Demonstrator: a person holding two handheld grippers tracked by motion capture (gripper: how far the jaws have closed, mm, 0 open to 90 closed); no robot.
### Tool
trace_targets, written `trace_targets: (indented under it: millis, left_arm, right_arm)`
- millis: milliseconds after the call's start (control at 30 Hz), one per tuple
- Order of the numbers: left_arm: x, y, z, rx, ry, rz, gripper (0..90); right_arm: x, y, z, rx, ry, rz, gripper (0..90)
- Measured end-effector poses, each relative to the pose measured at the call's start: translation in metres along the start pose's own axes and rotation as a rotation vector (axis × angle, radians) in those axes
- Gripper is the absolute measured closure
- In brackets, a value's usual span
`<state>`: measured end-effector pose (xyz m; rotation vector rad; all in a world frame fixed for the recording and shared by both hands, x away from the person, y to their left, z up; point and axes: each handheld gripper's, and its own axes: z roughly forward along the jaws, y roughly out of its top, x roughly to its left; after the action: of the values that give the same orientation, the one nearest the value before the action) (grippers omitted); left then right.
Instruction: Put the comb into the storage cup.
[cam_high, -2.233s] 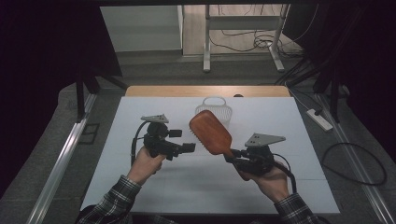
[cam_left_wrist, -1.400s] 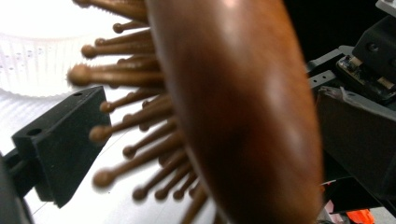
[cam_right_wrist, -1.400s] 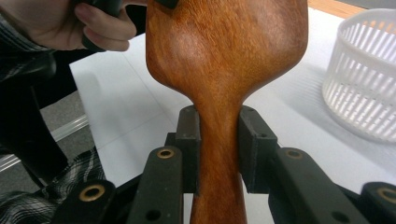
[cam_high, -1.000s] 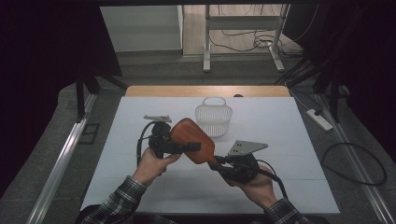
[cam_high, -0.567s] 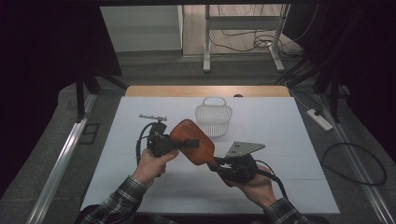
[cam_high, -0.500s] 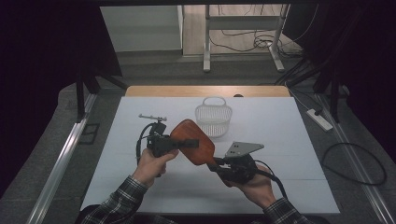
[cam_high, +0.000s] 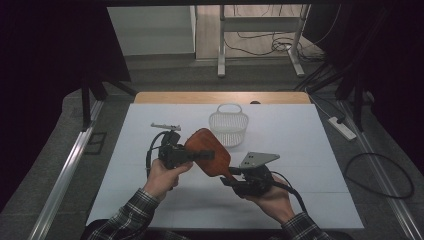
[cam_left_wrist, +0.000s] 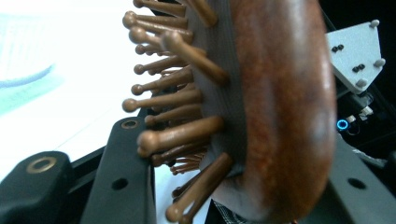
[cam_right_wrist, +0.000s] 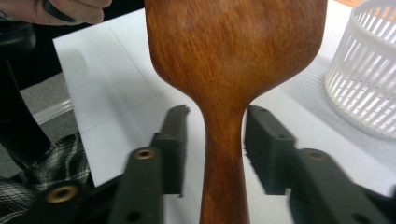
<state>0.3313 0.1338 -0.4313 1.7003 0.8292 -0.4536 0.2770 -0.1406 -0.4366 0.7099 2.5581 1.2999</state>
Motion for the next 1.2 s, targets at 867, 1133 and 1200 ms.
trace_targets:
  millis: [867, 1133, 1200]
  left_arm:
    - [-0.008, 0.005, -0.010, -0.014, 0.074, 0.072, 57.1]
    - [-0.008, 0.006, -0.013, -0.020, 0.107, 0.085, 56.9]
    - [-0.008, 0.006, -0.014, -0.023, 0.113, 0.086, 56.8]
  right_arm:
    - [-0.011, -0.001, -0.001, 0.065, -0.015, 0.079, 11.1]
    - [-0.020, -0.004, -0.008, 0.040, -0.030, 0.104, 6.2]
    - [-0.023, -0.006, -0.010, 0.036, -0.029, 0.116, 5.9]
